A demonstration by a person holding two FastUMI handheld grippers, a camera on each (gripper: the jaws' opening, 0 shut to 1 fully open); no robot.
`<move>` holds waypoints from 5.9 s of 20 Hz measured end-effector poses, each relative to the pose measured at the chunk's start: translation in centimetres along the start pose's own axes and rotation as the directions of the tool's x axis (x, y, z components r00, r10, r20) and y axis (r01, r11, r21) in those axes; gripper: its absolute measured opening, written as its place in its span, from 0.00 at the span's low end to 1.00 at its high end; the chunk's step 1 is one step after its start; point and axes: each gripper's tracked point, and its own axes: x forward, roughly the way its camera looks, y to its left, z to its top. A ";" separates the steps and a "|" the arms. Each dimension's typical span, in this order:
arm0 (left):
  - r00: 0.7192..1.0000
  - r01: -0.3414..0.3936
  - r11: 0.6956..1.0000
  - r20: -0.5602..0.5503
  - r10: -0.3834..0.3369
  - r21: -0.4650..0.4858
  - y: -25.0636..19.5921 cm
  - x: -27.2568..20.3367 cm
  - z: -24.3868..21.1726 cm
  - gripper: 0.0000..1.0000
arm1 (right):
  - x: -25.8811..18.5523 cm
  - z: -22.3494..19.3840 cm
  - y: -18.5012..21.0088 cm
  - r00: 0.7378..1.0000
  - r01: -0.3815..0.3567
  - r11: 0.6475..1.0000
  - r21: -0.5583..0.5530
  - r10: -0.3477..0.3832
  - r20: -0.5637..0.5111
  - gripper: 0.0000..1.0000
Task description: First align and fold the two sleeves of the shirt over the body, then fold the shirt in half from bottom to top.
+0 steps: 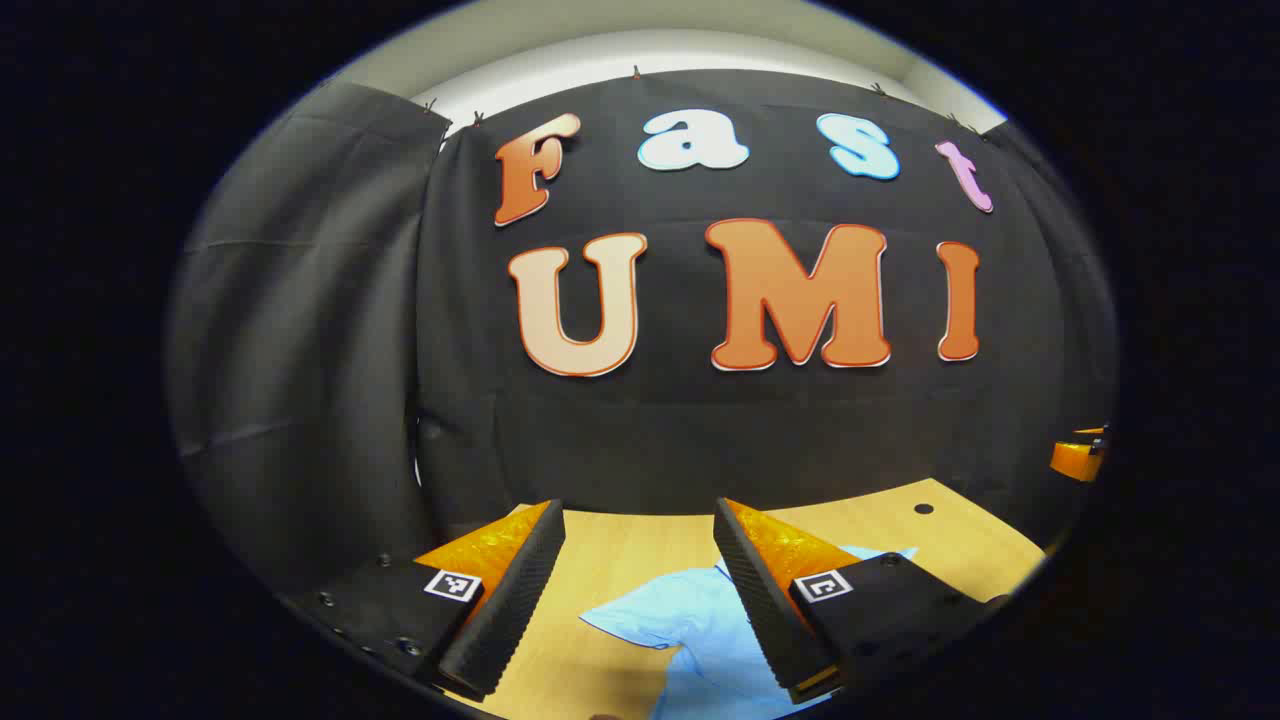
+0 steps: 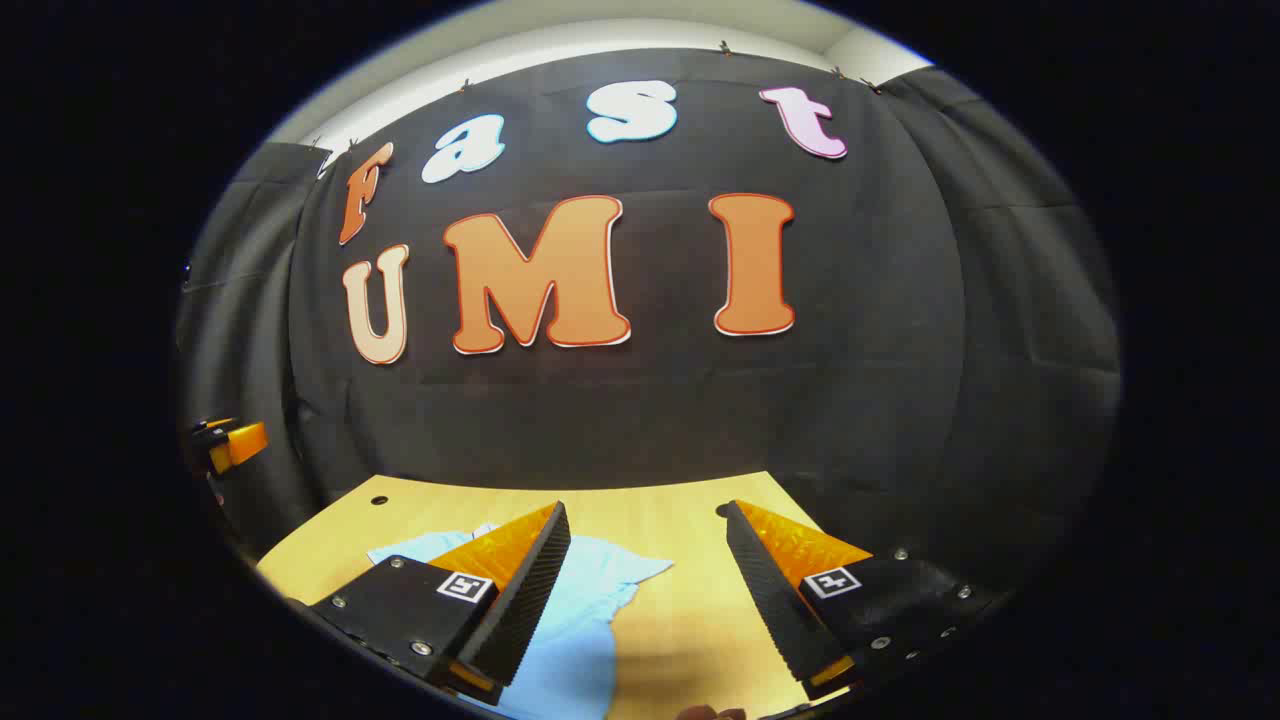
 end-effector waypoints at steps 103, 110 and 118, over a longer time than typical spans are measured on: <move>0.970 -0.031 0.999 -0.241 0.019 -0.042 14.3 10.5 -9.7 0.98 | 20.2 -21.9 20.1 0.668 -0.135 0.974 -0.185 -0.048 -0.743 0.00; 0.962 -0.039 0.997 -0.271 0.021 -0.062 15.6 10.1 -11.0 0.98 | 18.3 -23.6 26.0 0.639 -0.220 0.969 -0.110 0.059 -0.767 0.08; 0.929 -0.040 0.996 -0.369 0.009 -0.077 13.7 10.4 -13.6 0.98 | 16.3 -22.0 26.2 0.648 -0.210 0.978 0.015 0.150 -0.746 0.92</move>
